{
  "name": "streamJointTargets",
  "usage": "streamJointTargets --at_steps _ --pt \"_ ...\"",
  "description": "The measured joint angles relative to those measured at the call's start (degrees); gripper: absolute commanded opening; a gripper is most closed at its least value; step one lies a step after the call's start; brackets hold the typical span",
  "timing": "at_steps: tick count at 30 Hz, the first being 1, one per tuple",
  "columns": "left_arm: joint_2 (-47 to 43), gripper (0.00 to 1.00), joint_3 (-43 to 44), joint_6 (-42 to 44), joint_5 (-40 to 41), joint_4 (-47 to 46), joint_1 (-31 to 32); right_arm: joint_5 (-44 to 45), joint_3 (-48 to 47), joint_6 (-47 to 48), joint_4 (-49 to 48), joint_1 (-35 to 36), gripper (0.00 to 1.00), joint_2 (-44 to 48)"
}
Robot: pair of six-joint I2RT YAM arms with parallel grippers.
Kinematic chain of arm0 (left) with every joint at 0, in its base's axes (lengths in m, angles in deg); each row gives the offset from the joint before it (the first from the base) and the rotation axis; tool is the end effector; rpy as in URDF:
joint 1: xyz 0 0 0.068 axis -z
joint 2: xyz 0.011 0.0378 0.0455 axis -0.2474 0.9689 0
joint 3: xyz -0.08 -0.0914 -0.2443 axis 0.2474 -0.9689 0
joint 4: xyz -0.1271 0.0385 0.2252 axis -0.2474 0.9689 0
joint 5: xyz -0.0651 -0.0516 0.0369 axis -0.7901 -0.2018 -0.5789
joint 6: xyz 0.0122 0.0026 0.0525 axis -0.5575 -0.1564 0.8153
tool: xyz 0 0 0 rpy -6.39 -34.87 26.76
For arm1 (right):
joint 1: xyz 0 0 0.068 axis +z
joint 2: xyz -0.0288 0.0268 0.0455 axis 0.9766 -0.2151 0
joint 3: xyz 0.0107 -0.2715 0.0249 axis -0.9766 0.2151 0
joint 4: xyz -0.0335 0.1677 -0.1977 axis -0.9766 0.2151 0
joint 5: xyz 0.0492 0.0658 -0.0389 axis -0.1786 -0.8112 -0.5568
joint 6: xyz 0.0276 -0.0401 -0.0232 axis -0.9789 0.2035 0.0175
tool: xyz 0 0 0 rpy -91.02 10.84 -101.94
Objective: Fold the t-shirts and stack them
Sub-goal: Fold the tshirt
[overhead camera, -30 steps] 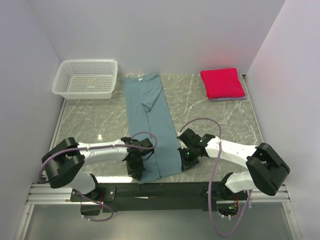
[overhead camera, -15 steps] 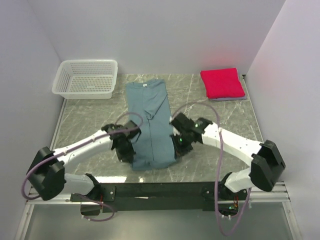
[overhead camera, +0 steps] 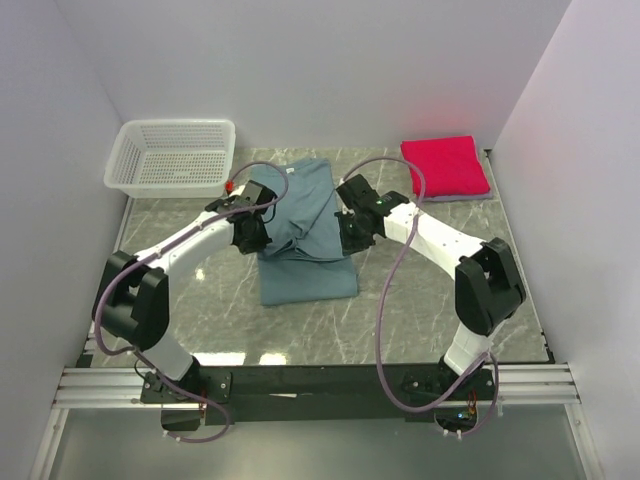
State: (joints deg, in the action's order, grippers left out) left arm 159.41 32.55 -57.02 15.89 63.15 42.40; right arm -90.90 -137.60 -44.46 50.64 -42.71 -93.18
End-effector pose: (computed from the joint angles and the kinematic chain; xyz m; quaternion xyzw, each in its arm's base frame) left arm 0.2889 -0.1436 0.2353 -0.1861 0.9495 -0.0306 0.2508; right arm 0.2950 0.2071 0.2459 -0.1177 0.9638 0.1284 0.2019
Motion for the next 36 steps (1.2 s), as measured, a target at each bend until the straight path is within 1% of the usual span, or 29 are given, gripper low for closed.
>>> streamJointTargets --at_steps 6,18,19,20,22,23,24,25,26,28,29,30,33,34,36 --pt "2.8 0.01 1.1 3.6 1.9 -4.6 -1.2 0.5 -0.2 0.8 -4.5 -2.4 0.00 -2.0" --pt "9.7 0.02 1.7 5.1 3.9 -10.2 -3.2 1.9 -4.5 1.6 -9.8 -3.6 0.01 -10.0" --pt "10.1 0.04 1.8 5.2 4.0 -10.4 -3.3 2.1 -4.8 1.6 -10.0 -3.7 0.03 -10.6" --pt "10.6 0.10 1.9 5.5 4.1 -10.8 -3.3 2.2 -5.0 1.6 -10.5 -3.9 0.11 -11.4" --pt "11.4 0.19 2.2 5.7 4.3 -11.0 -3.3 2.4 -5.3 1.6 -10.8 -4.1 0.20 -12.6" --pt "11.7 0.27 2.4 5.8 4.4 -11.0 -3.4 2.6 -5.4 1.5 -10.9 -4.2 0.27 -13.2" --pt "11.8 0.32 2.5 6.0 4.5 -11.0 -3.4 2.7 -5.4 1.4 -10.8 -4.2 0.30 -13.6" --pt "11.8 0.36 2.6 5.9 4.7 -11.1 -3.4 3.0 -5.5 1.4 -10.6 -4.3 0.33 -13.9" --pt "11.8 0.44 2.7 5.9 4.7 -11.0 -3.5 3.2 -5.7 1.5 -10.5 -4.3 0.36 -14.0" --pt "11.6 0.54 2.9 5.9 4.7 -11.0 -3.5 4.1 -5.9 1.4 -10.1 -4.3 0.38 -13.9" --pt "11.3 0.62 2.9 5.8 4.6 -10.8 -3.6 4.5 -6.0 1.2 -10.3 -4.3 0.38 -13.6" --pt "10.9 0.65 2.9 5.7 4.5 -10.4 -3.7 5.1 -5.9 0.9 -10.3 -4.3 0.39 -13.0" --pt "7.6 0.64 2.3 5.0 4.1 -9.4 -3.7 5.9 -4.0 0.0 -11.3 -4.0 0.37 -9.2" --pt "5.5 0.59 1.6 4.7 3.9 -9.5 -3.5 5.8 -2.8 -0.2 -12.1 -3.9 0.35 -6.9" --pt "1.5 0.52 0.2 3.8 3.5 -9.4 -2.8 5.5 -1.0 -0.4 -13.3 -3.5 0.32 -3.8"
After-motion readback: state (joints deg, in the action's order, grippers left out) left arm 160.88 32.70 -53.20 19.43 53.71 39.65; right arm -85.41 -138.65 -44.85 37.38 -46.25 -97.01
